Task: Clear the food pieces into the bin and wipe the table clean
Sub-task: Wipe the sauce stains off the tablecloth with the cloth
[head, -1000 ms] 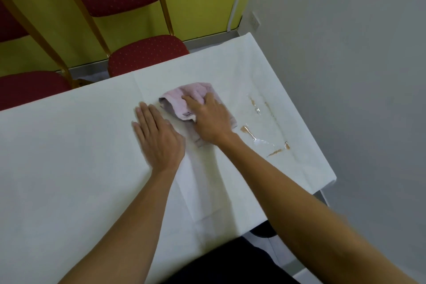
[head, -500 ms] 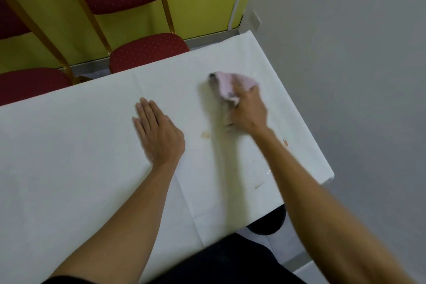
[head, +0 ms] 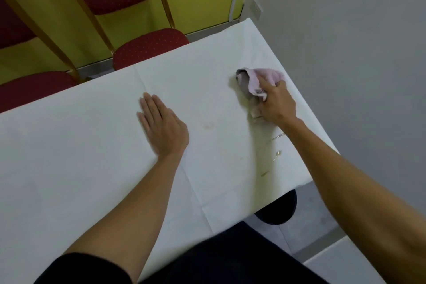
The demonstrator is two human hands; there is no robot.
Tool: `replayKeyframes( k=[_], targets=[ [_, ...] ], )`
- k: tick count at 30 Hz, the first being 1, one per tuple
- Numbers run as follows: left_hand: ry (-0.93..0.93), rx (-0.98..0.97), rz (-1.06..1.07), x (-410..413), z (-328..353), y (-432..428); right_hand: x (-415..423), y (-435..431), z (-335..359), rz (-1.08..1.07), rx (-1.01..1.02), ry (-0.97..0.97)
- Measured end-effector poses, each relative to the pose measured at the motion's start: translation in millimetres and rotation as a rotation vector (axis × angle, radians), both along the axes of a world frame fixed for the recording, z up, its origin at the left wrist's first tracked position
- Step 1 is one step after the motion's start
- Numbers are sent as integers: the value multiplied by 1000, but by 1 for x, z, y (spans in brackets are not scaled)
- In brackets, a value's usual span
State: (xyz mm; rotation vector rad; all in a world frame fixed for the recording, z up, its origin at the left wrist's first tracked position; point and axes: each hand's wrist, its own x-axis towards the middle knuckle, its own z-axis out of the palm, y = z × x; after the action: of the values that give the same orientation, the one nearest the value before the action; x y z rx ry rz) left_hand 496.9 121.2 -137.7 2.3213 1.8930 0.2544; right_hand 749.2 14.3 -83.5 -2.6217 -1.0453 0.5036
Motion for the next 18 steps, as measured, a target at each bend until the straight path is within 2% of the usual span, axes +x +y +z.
replayKeyframes(
  k=[3,6,9,12,16,18],
  targets=[
    [-5,-12,1,0,1,-1,-34,9,2,20,117,47],
    [-11,-14,-4,-3,-2,1,-123,10,-6,188,151,110],
    [4,-27,-63,-9,-6,4,-187,1,-8,300,157,56],
    [5,-12,-26,-5,0,1,-146,-11,-17,267,159,44],
    [20,-19,-22,-4,2,-1,-71,-25,-13,16,33,-42],
    [19,-23,-21,-4,3,-1,-56,-26,-3,-35,12,-47]
  ],
)
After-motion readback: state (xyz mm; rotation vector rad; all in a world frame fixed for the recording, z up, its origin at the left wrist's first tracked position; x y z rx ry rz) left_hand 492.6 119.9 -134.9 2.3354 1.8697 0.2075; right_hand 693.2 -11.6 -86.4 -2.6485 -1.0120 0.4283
